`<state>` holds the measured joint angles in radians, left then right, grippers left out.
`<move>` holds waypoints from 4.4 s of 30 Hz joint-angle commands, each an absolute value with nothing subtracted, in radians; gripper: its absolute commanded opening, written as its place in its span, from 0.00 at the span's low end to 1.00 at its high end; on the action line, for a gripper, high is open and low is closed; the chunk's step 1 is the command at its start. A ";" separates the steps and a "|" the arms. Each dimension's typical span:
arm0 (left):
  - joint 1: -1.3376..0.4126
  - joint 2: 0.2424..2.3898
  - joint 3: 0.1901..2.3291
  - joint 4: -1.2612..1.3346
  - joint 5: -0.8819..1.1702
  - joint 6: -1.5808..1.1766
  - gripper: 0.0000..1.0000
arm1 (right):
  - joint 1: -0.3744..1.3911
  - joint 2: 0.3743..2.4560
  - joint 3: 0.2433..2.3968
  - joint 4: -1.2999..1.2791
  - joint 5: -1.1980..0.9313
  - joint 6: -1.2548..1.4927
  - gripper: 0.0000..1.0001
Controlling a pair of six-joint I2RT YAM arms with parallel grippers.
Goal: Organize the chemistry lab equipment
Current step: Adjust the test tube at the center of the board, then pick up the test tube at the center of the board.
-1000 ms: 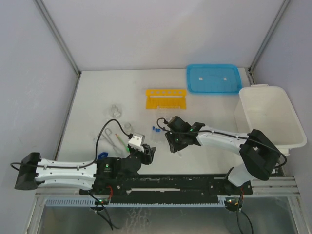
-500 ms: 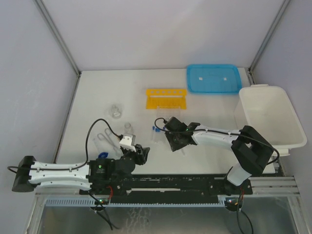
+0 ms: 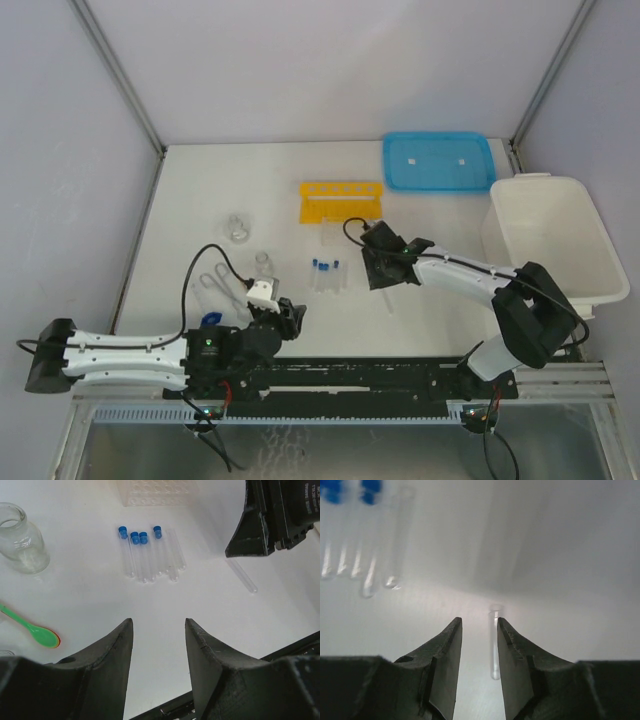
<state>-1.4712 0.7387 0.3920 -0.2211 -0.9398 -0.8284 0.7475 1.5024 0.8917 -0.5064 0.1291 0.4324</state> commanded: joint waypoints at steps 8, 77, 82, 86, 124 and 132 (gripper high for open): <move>-1.468 0.705 0.341 -0.217 -0.980 -0.885 0.51 | 0.667 1.567 0.871 -0.458 0.116 0.429 0.33; -1.196 1.426 0.897 0.014 -0.422 -0.260 0.61 | 0.371 1.030 0.643 -0.559 0.050 0.582 0.32; -1.196 1.647 1.089 -0.051 -0.311 -0.225 0.59 | 0.273 0.996 0.592 -0.534 0.016 0.568 0.32; -1.194 1.736 1.157 -0.074 -0.273 -0.218 0.59 | 0.169 0.911 0.555 -0.533 -0.015 0.552 0.32; -1.129 1.960 1.284 -0.089 -0.020 -0.164 0.50 | 0.115 0.896 0.542 -0.503 -0.140 0.523 0.31; -1.129 1.952 1.287 -0.082 -0.007 -0.172 0.49 | 0.115 0.899 0.541 -0.502 -0.144 0.522 0.31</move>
<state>-1.1297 1.9530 1.2366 -0.1101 -0.0265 -0.1726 0.1188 0.9062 0.5388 -0.5411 -0.1383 0.5381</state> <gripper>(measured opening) 0.493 0.312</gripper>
